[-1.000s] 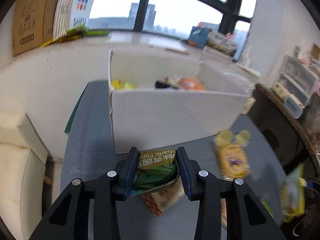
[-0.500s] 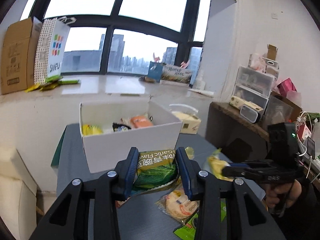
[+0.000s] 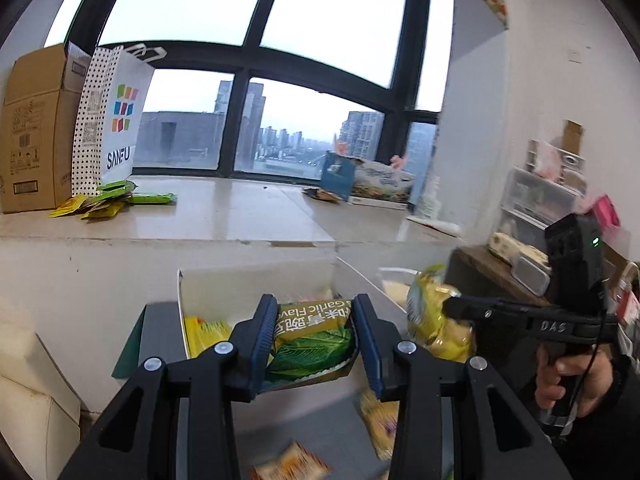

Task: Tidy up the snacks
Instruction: 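Carry both packs over the white box and open both tools, then withdraw both tools from the box toward the remaining snacks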

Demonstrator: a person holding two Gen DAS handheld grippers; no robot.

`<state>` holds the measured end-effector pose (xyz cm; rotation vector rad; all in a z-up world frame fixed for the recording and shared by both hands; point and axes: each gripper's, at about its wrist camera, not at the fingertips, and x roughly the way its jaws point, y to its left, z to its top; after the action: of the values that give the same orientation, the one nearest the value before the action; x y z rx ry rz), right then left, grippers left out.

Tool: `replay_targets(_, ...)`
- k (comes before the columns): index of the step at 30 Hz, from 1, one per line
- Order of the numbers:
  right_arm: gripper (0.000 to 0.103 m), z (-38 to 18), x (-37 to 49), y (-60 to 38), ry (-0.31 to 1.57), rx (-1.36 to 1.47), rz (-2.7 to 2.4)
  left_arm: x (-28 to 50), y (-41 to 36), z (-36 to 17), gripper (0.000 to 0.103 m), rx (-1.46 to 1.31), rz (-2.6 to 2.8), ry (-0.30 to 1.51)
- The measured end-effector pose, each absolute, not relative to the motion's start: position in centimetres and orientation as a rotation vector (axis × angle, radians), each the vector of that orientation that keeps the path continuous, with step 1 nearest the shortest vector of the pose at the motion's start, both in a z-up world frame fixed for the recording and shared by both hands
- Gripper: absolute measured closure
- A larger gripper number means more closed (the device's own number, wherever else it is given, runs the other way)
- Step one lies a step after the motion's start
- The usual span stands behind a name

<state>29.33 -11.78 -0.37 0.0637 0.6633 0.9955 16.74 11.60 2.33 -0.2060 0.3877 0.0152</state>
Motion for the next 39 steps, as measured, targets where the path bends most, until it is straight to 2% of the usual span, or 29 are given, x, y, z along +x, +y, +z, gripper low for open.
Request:
replay_targets(8,0.081,-0.3,37.0,-7.3,0.710,0.015,0.858,24.6,14.3,0.1,0.059,-0.152,0.080,0.482)
replay_targets(9,0.081,-0.4,37.5,-7.0,0.707,0.013,0.860,25.4,14.7,-0.4,0.056,-0.157,0.072,0.500)
replay_targets(10,0.077,-0.5,38.0,-6.9,0.711,0.015,0.861,25.7,14.7,-0.8,0.042,-0.159,0.078,0.512)
replay_targets(11,0.048,-0.6,38.5,-6.7,0.720,0.014,0.841,26.2,15.0,-1.4,0.010,-0.161,0.107,0.539)
replay_targets(12,0.025,-0.7,39.0,-6.8,0.735,0.013,0.800,26.4,15.3,-2.0,0.000,-0.167,0.140,0.553)
replay_targets(13,0.000,-0.7,39.1,-7.1,0.735,0.024,0.773,26.0,15.4,-2.1,0.000,-0.170,0.148,0.539)
replay_targets(26,0.000,-0.7,36.5,-10.9,0.706,0.119,0.788,20.7,14.1,-0.6,0.000,-0.216,0.117,0.522)
replay_targets(33,0.000,-0.5,29.8,-15.3,0.634,0.126,0.870,14.7,9.4,0.2,0.000,-0.130,0.051,0.493)
replay_targets(39,0.000,-2.2,22.8,-20.2,0.595,0.136,0.889,10.0,7.0,-1.0,0.000,-0.165,0.044,0.474)
